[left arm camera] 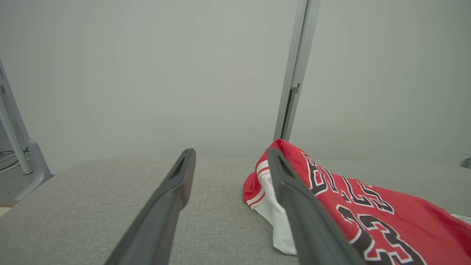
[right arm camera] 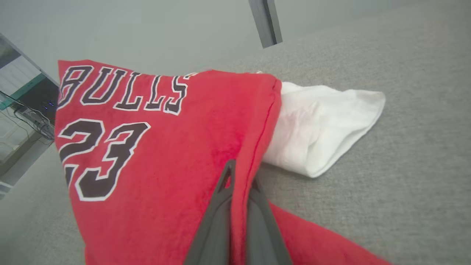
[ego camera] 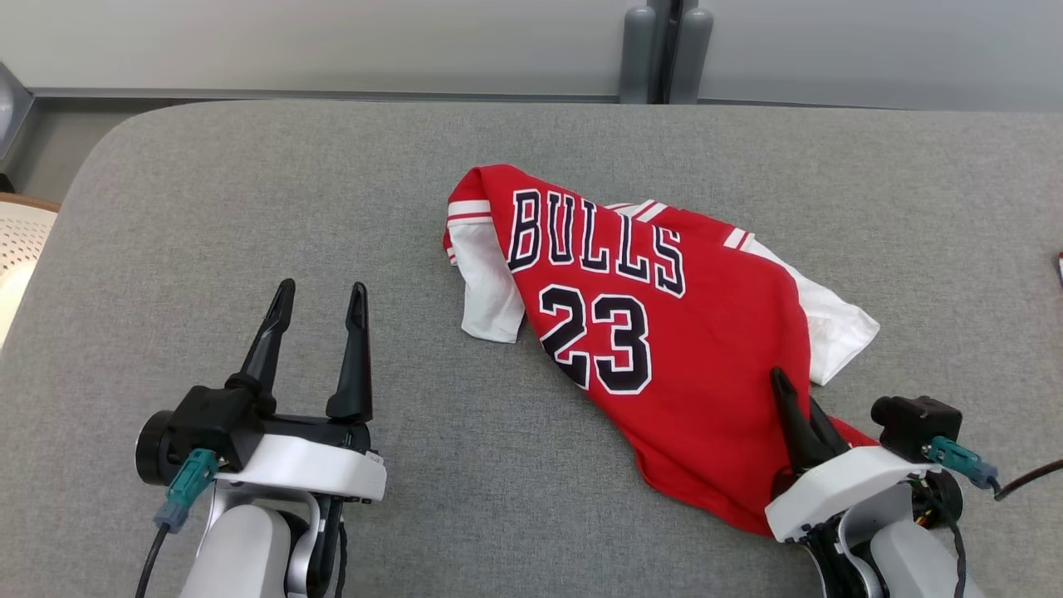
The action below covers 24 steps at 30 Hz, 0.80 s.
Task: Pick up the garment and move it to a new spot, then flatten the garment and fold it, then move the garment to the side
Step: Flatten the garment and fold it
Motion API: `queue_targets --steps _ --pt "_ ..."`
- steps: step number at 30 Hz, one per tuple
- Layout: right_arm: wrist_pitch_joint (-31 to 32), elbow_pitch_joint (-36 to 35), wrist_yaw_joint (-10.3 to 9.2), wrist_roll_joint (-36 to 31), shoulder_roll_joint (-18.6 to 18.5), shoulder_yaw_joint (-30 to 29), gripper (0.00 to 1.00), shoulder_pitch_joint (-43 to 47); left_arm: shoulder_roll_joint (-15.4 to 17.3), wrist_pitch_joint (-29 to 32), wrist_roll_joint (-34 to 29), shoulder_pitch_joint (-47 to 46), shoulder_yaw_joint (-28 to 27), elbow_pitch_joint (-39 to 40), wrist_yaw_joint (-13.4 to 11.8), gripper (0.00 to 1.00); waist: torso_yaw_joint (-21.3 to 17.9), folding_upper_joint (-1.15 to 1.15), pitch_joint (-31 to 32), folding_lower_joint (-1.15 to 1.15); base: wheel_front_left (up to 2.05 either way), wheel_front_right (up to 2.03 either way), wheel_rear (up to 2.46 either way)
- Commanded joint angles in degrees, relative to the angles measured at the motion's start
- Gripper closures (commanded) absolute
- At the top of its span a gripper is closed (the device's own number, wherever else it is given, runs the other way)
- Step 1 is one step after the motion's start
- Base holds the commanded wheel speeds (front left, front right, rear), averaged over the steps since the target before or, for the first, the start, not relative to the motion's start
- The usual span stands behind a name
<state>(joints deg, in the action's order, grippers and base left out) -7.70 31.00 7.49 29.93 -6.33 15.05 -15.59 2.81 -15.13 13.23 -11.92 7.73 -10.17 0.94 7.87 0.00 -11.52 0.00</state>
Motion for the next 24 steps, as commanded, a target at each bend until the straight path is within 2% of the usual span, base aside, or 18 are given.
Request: queue_targets --steps 1,9,13,16,20,24 --pt "-0.93 -1.25 0.0 -0.95 -0.89 1.05 1.0 -0.64 0.21 0.0 0.47 -0.08 -0.31 0.06 -0.27 0.0 -0.07 0.0 0.71 0.0 0.0 0.0 0.0" --pt "-0.84 -11.5 0.0 -6.69 -3.16 9.12 1.0 -8.32 0.21 0.0 1.79 1.77 -0.14 -0.08 -0.16 0.0 -0.63 0.0 4.93 0.0 0.0 0.0 0.0" --pt "0.68 -16.62 0.0 -7.86 -5.35 18.22 1.0 -16.21 0.18 0.01 2.43 2.07 0.78 -0.5 -0.33 0.0 0.0 0.0 6.41 0.0 0.0 0.0 0.0" --pt "1.11 -19.21 0.0 -6.69 -5.41 25.66 1.0 -23.65 0.2 0.0 3.04 2.51 0.87 -0.36 -0.66 0.0 0.22 0.0 6.67 0.0 0.0 0.0 0.0" --pt "0.21 -17.63 -0.01 -4.14 -3.57 32.96 1.0 -34.69 0.18 0.0 3.87 3.19 1.46 -0.6 -0.91 0.0 1.01 0.0 6.86 0.0 0.0 0.0 0.0" --pt "-2.13 -12.09 -0.01 -0.22 -2.57 35.18 1.0 -43.69 0.21 0.0 4.75 3.15 3.11 -1.13 -1.24 0.0 2.63 0.0 7.51 0.0 0.0 0.0 0.0"
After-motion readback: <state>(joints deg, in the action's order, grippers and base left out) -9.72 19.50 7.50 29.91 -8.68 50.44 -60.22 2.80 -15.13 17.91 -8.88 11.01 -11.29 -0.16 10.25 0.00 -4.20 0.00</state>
